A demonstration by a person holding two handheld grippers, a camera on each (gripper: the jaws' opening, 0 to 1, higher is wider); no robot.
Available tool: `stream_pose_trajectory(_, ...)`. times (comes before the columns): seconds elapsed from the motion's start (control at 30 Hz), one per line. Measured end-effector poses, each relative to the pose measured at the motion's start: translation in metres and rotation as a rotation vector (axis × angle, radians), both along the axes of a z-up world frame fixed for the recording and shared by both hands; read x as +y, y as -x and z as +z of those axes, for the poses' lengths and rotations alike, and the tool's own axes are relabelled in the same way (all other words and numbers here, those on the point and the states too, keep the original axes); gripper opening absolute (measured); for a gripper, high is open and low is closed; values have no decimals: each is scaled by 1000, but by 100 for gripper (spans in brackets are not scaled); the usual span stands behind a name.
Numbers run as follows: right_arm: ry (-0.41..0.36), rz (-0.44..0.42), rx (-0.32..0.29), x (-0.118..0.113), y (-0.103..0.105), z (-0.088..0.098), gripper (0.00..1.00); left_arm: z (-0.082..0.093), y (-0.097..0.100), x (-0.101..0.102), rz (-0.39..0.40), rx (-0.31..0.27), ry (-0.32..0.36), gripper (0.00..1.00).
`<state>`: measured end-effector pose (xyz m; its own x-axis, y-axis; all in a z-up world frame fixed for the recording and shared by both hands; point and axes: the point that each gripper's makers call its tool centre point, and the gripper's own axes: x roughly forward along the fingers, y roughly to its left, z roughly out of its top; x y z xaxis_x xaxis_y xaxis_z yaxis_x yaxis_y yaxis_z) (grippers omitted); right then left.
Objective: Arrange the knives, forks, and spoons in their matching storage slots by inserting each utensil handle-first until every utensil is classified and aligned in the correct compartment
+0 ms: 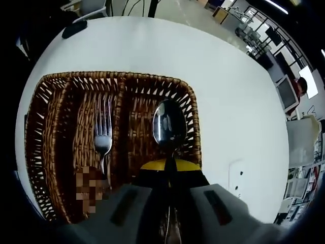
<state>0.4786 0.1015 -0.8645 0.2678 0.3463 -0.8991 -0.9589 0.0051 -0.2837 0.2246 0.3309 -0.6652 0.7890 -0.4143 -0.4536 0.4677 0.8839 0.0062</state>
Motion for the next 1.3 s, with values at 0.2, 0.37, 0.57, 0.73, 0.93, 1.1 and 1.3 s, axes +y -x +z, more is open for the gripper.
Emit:
stream_pose_trajectory(0.2,7,17,-2,-1,2,-4,2,1,0,0,0,-1,-7,100)
stream_pose_trajectory(0.37,-5,21,27,-1,1,-8,3,3,-1,-3,2,-5,-8,100)
stream_pose_trajectory(0.57,-23,45,7,-1,4,-7,3,5,0,-11,-12,-14,-1,100)
stream_pose_trajectory(0.73,-34,67,-39,0,2,-4,4,6,0,-9,-16,-20,5,100)
stream_pose_trajectory(0.93,-89,90,-80,-4,5,15,12,9,2,-14,-33,-33,16,100)
stream_pose_trajectory(1.1,-107,72,-106,-9,5,37,27,13,3,-20,-49,-49,20,100)
stream_pose_trajectory(1.3,-278,-84,-161,-13,4,98,61,22,-1,-25,-65,-73,47,100)
